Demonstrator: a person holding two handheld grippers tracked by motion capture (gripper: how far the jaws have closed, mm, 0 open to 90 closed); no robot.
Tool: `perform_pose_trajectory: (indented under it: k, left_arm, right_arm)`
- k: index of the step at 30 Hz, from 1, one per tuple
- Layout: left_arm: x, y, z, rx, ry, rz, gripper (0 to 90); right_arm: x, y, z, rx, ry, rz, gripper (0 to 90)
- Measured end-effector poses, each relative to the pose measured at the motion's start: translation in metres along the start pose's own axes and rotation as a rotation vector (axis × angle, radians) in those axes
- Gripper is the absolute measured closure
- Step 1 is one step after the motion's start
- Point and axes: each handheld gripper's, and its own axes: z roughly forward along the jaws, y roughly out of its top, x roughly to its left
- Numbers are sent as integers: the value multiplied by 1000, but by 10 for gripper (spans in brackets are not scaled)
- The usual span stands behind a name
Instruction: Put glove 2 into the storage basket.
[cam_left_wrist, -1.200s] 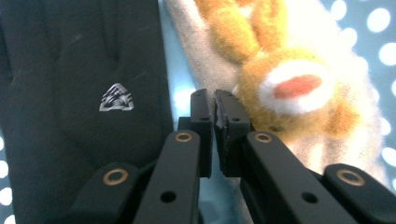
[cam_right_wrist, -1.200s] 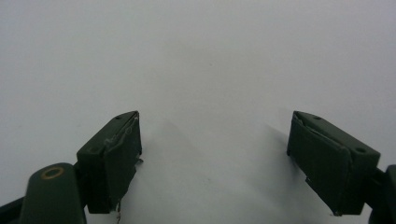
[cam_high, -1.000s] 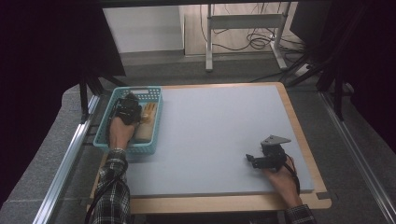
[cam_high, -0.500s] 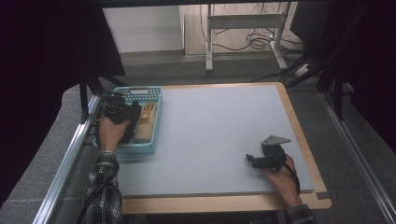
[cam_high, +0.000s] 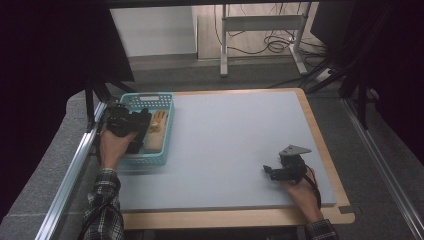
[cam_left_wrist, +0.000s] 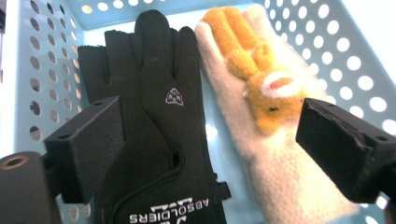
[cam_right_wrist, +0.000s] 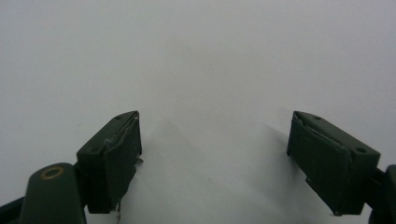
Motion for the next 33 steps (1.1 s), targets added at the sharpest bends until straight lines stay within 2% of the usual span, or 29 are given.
perform_pose_trajectory:
  k: [6,11,18,29,33]
  left_arm:
    - [2,-6,-9,-13,-30,2,52]
    - [-1,-7,-16,-29,-31,17,46]
    - [-6,-10,-18,-16,-25,40,39]
    - [-16,-16,-28,-25,-15,113,18]
    - [-19,-18,-30,-33,-20,116,16]
  right_arm:
    - [0,0,0,1,-1,-1,175]
    - [0,0,0,1,-2,-2,175]
    - [0,0,0,0,-2,-3,175]
    - [1,0,0,-1,-4,-3,174]
    - [1,0,0,-1,-5,-4,174]
